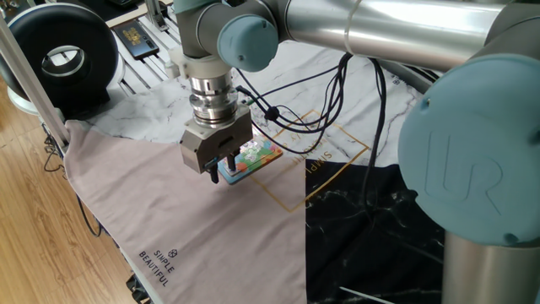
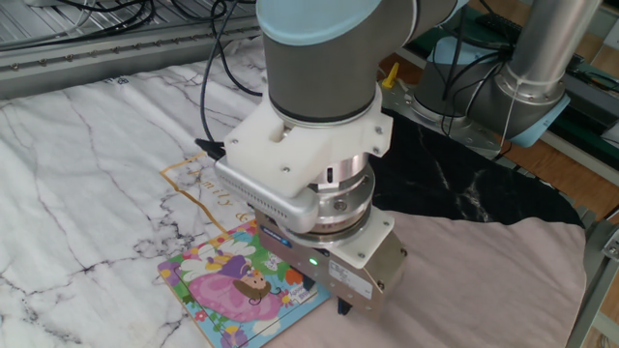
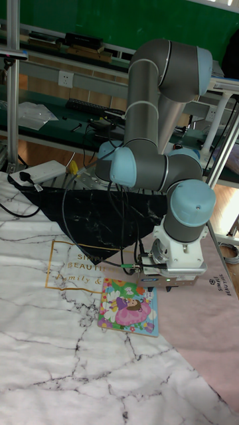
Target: Assemble one piece of a puzzle
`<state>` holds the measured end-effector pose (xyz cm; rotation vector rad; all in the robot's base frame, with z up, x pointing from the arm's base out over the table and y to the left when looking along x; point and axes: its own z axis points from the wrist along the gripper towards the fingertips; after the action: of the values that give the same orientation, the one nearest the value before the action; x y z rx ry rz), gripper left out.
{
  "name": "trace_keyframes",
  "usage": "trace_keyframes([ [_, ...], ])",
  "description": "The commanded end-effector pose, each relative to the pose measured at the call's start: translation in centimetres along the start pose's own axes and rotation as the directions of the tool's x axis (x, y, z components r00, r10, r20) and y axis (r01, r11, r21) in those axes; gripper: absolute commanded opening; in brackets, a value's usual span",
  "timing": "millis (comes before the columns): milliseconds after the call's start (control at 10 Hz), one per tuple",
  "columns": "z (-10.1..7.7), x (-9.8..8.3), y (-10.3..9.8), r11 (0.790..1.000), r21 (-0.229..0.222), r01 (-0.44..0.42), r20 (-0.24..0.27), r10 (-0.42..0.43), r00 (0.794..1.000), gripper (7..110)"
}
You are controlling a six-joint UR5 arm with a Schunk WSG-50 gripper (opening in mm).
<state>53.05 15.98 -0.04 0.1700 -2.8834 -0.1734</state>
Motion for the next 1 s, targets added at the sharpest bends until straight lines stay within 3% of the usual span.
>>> trace_keyframes([
  [0, 0.0, 0.2, 0.2, 1.000, -0.020, -0.007, -0.009, 0.007, 1.000, 44],
  [300, 0.0, -0.3, 0.1, 1.000, -0.019, -0.004, 0.003, 0.004, 1.000, 44],
  [500, 0.0, -1.2, 0.0, 1.000, -0.014, 0.011, 0.040, -0.011, 0.999, 44],
  [900, -0.6, 0.5, 1.7, 0.999, -0.042, 0.003, 0.095, 0.001, 0.995, 44],
])
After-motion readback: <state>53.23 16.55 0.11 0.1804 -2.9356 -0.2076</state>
